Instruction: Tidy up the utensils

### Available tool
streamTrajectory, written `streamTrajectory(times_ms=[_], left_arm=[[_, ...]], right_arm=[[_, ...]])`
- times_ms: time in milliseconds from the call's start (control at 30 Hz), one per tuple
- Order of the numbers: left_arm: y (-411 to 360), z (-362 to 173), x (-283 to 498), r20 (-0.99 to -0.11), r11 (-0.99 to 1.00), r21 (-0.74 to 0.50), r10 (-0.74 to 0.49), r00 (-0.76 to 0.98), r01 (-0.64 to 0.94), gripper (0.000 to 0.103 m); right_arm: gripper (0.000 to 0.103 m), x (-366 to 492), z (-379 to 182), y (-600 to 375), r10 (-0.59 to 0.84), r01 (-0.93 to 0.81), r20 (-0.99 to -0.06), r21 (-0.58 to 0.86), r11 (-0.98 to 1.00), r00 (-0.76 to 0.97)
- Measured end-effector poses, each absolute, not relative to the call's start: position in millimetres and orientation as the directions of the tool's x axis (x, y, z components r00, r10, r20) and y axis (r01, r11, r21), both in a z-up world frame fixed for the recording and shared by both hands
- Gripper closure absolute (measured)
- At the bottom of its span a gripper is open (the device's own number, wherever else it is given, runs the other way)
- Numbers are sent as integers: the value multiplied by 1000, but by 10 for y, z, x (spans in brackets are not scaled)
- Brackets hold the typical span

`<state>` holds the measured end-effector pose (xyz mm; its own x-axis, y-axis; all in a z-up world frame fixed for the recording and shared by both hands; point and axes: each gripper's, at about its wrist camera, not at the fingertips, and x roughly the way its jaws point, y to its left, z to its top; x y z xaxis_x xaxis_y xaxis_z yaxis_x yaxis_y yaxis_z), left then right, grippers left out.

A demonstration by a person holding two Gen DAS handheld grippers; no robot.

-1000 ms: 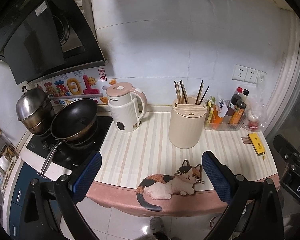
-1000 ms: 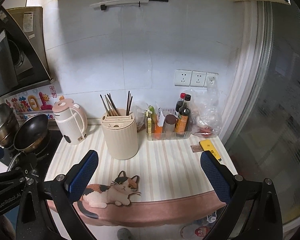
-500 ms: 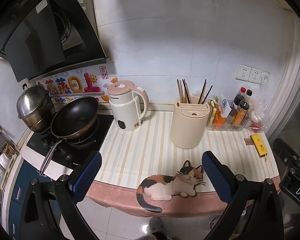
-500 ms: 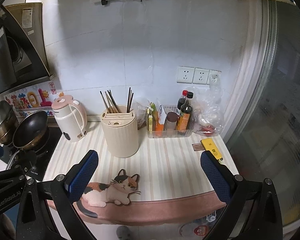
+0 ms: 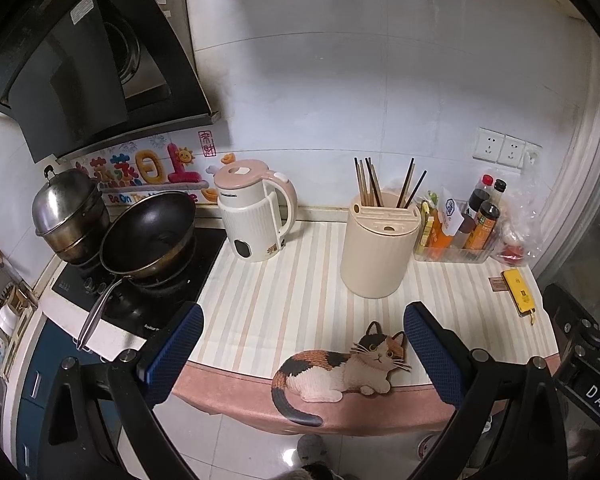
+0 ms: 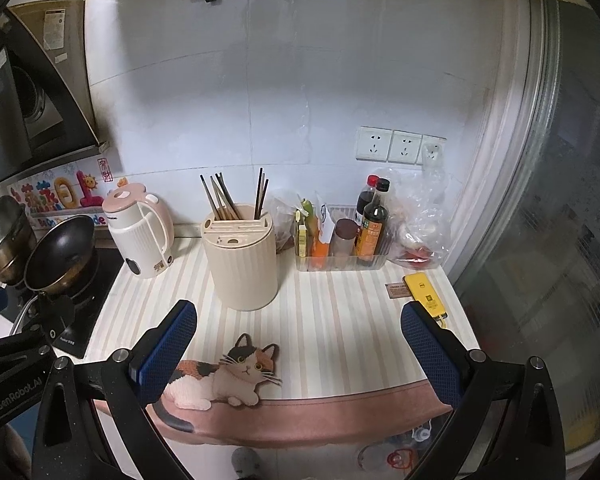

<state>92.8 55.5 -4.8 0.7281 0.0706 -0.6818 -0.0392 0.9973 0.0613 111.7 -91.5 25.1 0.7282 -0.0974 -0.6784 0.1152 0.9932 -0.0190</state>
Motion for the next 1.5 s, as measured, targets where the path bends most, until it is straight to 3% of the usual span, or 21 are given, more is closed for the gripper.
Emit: streamTrajectory(times_ms=[1500], left_arm=[[544,-53,975,-681,997,57,76,728,-50,1]], right_arm=[[0,1129,245,-936,-116,129,-679,-31,991,725]])
